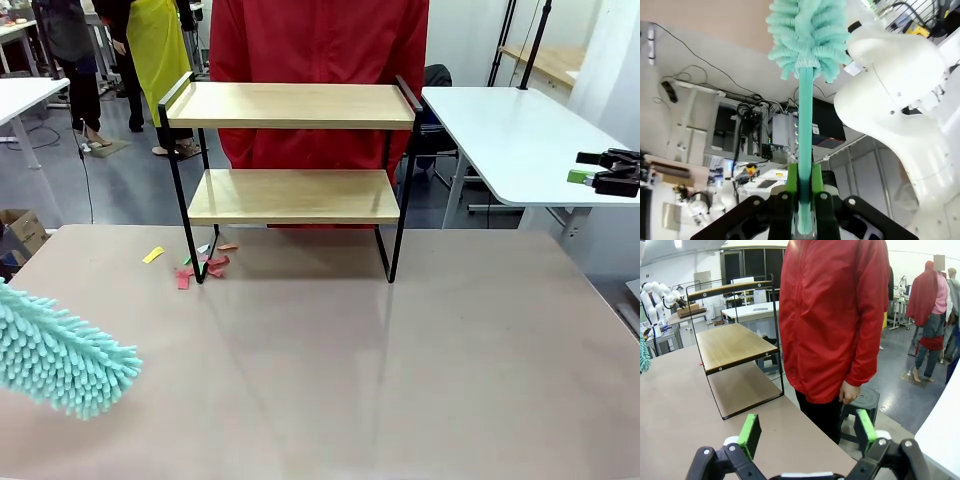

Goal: Clean the shelf.
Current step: Hand the Duster back to the human.

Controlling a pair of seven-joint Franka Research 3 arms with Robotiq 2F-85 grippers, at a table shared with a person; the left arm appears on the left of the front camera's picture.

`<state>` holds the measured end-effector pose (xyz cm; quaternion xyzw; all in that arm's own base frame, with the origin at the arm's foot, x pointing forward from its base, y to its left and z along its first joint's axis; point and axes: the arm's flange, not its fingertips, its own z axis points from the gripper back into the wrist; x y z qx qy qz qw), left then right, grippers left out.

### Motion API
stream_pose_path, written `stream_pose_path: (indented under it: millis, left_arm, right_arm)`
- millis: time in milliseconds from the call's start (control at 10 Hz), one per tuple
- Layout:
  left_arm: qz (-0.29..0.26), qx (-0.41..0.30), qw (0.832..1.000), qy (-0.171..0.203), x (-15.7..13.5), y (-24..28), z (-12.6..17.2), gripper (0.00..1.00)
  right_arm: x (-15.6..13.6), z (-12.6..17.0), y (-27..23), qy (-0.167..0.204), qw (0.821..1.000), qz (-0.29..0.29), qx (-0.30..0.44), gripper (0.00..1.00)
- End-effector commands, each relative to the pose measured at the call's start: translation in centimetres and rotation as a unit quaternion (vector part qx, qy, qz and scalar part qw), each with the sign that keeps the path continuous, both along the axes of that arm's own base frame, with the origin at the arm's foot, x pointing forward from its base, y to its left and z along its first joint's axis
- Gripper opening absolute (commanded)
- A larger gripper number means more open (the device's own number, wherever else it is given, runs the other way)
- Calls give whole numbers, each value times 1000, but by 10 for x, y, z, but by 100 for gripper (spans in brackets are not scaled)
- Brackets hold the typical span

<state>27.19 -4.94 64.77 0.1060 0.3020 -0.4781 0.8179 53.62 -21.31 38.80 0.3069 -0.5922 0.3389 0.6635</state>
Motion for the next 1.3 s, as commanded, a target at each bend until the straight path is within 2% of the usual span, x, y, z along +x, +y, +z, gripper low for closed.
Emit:
stream_pose_path:
  millis: [0, 600, 700, 900, 1000, 1200]
  left_arm:
    - [5, -6, 1000, -10, -6, 5, 11, 13]
    - [7, -1, 1000, -10, -4, 5, 6, 13]
    - [17, -68, 997, -26, -9, 14, 23, 13]
    - [-24, -100, 993, -51, -2, 7, 24, 13]
    - [-33, -132, 988, -67, -1, 6, 18, 13]
    - [-72, -222, 968, -91, 15, 4, 0, 13]
  right_arm:
    - [1, 7, 3, 8, 1000, -8, -2, 100]
    - [0, 0, 0, 0, 1000, 0, 0, 100]
    - [6, 21, 9, -20, 1000, 4, -9, 100]
    - [13, 77, 40, -30, 999, 24, -26, 100]
    - [13, 100, 52, -27, 998, 59, -27, 100]
    - [11, 148, 74, -14, 989, 142, -30, 100]
